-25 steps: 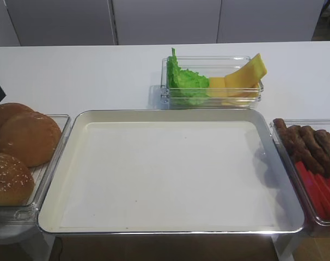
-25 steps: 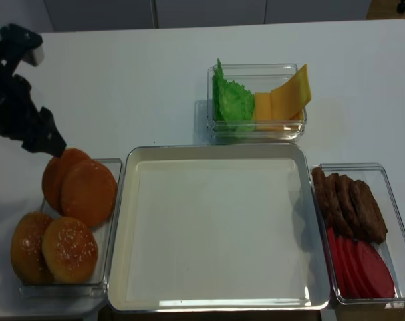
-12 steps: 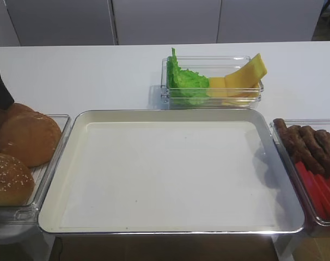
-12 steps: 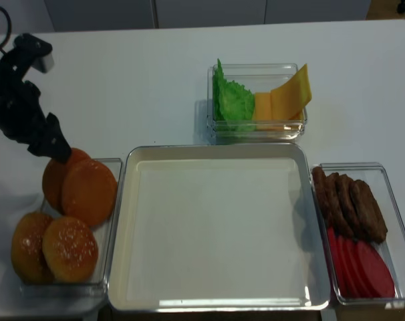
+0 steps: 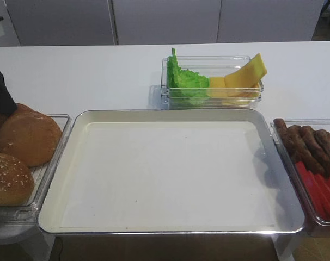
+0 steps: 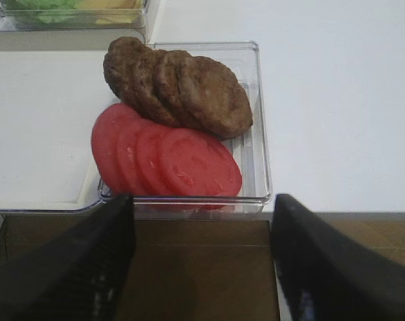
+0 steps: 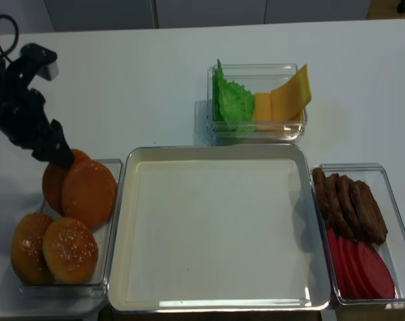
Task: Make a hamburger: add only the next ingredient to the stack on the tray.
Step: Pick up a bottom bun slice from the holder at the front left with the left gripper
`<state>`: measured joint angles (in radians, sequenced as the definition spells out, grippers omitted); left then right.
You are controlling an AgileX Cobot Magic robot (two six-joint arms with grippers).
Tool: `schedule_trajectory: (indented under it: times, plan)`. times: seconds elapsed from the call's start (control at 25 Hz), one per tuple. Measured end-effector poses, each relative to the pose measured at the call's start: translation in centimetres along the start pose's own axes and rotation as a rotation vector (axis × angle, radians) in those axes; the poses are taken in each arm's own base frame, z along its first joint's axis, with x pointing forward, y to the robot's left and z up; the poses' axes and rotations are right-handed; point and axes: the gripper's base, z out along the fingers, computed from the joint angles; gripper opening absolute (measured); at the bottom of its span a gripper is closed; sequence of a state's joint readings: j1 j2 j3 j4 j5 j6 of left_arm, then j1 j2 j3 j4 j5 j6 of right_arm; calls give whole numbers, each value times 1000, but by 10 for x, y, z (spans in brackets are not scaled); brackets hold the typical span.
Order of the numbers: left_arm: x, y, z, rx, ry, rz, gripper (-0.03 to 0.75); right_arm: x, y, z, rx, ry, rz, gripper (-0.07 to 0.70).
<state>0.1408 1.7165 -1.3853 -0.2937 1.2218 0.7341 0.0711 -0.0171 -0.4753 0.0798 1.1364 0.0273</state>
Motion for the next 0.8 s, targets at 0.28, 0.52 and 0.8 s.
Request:
schedule_trajectory:
  times: [0.28,0.52,0.8]
  plan:
    - [0,1,1,2,3,-1,365,0,0,0,0,0,0,495]
    - [-1,2,6,15,6,-7,364,0,0,0,0,0,0,495]
    - [-2,1,5,18,-1,-5,277,0,0,0,0,0,0,495]
